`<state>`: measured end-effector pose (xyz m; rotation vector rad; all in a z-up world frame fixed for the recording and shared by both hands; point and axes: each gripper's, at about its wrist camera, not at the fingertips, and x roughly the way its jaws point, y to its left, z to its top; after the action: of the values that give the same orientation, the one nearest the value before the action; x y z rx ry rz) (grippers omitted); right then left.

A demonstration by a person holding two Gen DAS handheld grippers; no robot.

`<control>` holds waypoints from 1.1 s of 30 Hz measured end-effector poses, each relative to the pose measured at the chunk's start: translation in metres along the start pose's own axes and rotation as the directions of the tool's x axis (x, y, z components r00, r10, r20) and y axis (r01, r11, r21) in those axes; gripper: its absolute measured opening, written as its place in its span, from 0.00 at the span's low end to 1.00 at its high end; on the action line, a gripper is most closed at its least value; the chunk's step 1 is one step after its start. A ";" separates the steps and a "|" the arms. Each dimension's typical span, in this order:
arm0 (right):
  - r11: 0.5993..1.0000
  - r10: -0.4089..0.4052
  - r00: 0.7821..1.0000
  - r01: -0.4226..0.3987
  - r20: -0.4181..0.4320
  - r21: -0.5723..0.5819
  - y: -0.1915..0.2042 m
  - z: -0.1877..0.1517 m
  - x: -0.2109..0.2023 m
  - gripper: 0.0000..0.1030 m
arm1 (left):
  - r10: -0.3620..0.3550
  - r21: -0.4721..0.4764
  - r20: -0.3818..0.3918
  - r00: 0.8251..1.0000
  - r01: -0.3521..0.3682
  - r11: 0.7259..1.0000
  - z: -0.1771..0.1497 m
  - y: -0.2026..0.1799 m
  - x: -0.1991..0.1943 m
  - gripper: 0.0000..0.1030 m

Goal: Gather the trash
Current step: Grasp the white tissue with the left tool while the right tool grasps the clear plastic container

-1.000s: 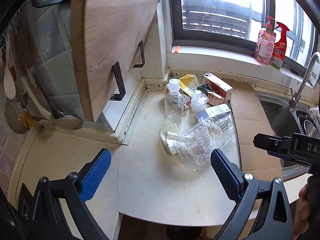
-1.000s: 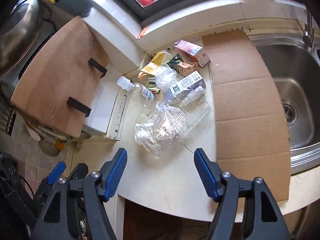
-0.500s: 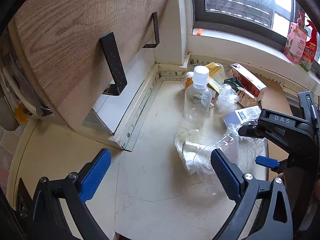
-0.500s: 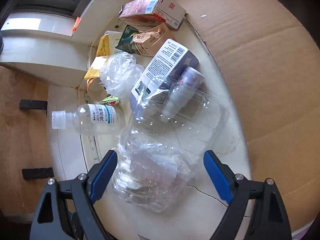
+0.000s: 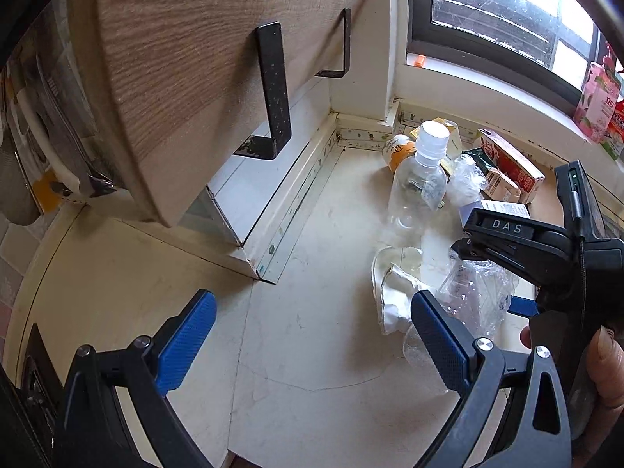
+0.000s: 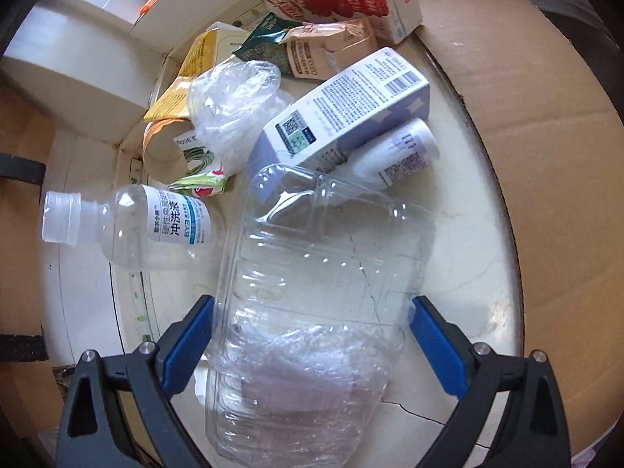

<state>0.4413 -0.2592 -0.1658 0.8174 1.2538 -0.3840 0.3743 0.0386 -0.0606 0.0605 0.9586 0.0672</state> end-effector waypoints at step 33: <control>0.963 0.040 0.997 -0.020 0.069 -0.269 -0.063 0.002 -0.071 0.88 | -0.306 -0.362 -0.297 0.904 0.190 0.913 -0.010 -0.040 0.111 0.44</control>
<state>0.3793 -0.3151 -0.1200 0.5848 1.1914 -0.2112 0.4310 0.0080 -0.1604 -0.3951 1.2931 -0.0045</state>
